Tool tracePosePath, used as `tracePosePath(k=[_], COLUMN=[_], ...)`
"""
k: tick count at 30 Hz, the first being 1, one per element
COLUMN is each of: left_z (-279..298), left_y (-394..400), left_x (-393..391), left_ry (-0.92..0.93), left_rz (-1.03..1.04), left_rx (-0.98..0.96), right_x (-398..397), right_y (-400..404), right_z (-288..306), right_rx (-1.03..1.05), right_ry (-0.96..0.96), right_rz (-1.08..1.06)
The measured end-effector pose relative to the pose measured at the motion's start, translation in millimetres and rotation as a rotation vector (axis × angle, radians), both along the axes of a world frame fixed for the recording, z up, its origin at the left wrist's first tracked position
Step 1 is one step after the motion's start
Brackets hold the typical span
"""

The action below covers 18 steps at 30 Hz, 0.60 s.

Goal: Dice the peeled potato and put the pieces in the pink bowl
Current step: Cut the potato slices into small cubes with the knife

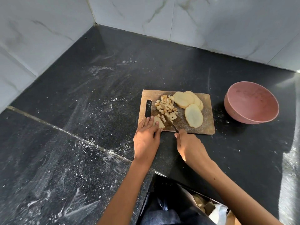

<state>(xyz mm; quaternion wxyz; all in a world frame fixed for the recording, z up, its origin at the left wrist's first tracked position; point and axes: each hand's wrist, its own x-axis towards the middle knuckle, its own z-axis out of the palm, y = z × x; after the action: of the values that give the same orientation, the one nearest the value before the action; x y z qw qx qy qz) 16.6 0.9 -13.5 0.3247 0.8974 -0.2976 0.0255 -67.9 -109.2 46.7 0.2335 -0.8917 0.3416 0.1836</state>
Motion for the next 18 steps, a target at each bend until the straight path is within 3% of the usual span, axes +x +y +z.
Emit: tracePosePath(k=[6, 11, 18], left_z=[-1, 0, -2], left_y=[-1, -1, 0], left_x=[-1, -1, 1], left_ry=[0.020, 0.024, -0.012], left_rz=[0.003, 0.000, -0.024], left_rx=[-0.011, -0.018, -0.001], right_x=[4, 4, 13], right_y=[12, 2, 14], right_z=[2, 6, 5], right_rx=[0.032, -0.001, 0.031], right_ry=[-0.047, -0.046, -0.101], right_rz=[0.054, -0.020, 0.079])
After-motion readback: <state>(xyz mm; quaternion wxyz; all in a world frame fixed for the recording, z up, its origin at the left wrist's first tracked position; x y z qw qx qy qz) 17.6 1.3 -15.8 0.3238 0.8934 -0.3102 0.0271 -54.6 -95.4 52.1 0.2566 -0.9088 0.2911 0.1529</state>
